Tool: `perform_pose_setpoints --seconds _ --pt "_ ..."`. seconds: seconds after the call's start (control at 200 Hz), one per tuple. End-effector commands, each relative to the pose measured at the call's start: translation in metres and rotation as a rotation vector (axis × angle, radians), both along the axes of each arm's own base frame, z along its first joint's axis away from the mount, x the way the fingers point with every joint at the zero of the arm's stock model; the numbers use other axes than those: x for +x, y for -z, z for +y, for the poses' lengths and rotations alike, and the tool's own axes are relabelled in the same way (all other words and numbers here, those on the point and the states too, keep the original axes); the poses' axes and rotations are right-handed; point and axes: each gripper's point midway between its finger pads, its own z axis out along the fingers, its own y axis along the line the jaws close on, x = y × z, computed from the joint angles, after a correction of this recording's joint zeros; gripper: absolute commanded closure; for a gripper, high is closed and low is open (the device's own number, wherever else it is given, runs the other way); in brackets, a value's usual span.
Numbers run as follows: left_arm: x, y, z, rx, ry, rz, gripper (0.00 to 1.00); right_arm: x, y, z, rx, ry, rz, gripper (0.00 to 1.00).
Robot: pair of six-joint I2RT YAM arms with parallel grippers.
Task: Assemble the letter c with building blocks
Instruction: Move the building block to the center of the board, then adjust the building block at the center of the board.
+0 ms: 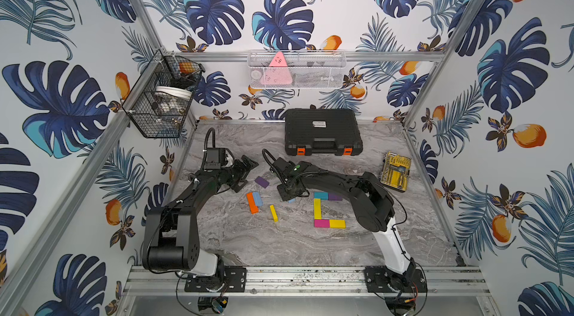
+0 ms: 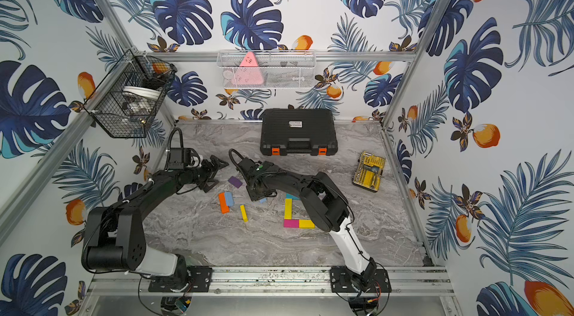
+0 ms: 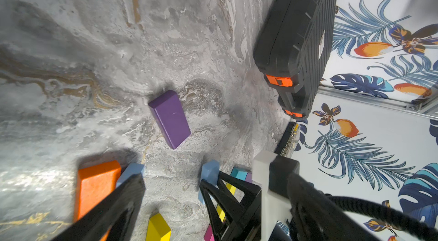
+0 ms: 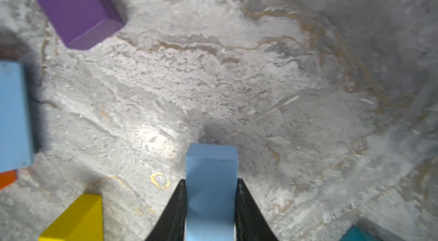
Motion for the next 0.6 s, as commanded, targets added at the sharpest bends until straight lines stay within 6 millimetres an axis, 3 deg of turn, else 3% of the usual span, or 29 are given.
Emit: perform_pose_setpoints --seconds 0.0,0.11,0.215,0.28,0.595 --pt "0.004 -0.003 -0.005 -0.004 0.009 -0.021 0.01 0.002 -0.002 0.006 0.017 -0.073 -0.019 0.68" --pt "0.004 -0.002 -0.010 -0.002 0.020 -0.018 0.01 0.000 0.005 0.002 -0.005 -0.097 -0.023 0.63" --pt "0.004 -0.001 -0.012 0.000 0.025 -0.016 0.01 0.001 0.006 -0.007 -0.045 -0.084 -0.033 0.35" --pt "0.004 -0.001 -0.014 -0.001 0.030 -0.014 0.01 0.001 0.003 -0.011 -0.052 -0.070 -0.042 0.26" --pt "0.004 0.001 -0.015 -0.002 0.036 -0.012 0.01 -0.003 0.003 -0.036 -0.111 -0.004 -0.064 0.23"
